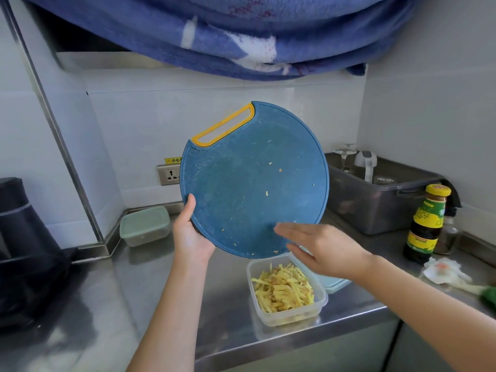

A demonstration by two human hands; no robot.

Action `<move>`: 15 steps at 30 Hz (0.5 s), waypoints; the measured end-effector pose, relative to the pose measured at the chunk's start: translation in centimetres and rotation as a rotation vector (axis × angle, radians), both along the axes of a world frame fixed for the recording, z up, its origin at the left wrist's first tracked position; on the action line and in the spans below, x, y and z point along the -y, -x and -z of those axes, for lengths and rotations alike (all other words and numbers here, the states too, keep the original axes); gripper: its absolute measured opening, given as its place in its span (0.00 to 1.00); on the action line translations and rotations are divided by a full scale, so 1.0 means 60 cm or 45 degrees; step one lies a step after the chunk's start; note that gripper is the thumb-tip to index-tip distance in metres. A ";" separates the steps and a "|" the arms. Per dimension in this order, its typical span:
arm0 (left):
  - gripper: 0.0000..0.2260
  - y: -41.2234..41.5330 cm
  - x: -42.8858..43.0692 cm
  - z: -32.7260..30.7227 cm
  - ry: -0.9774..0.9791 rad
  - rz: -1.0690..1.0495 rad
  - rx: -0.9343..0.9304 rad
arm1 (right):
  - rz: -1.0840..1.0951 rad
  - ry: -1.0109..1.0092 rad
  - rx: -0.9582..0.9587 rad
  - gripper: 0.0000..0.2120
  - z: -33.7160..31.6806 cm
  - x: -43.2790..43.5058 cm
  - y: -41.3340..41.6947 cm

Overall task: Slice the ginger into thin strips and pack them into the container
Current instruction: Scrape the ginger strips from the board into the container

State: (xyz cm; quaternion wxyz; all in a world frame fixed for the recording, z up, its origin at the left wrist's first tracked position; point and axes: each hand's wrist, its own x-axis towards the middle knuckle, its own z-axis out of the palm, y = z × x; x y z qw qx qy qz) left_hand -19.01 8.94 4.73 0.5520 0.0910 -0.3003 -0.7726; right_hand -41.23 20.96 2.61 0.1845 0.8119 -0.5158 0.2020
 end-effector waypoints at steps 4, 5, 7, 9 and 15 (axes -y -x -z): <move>0.14 0.000 -0.001 0.000 -0.011 0.005 0.012 | 0.202 0.186 0.129 0.25 -0.094 0.043 0.003; 0.13 0.001 -0.001 -0.001 -0.012 0.006 0.018 | 0.237 0.175 0.143 0.28 -0.112 0.054 0.006; 0.13 0.000 -0.001 -0.002 -0.015 0.014 0.028 | 0.301 0.140 0.134 0.32 -0.133 0.069 0.010; 0.13 -0.001 -0.001 -0.003 -0.021 0.016 0.034 | 0.333 0.099 0.082 0.32 -0.133 0.074 0.013; 0.16 -0.001 0.007 -0.002 -0.032 -0.010 -0.064 | 0.119 -0.168 -0.197 0.30 -0.050 0.053 -0.008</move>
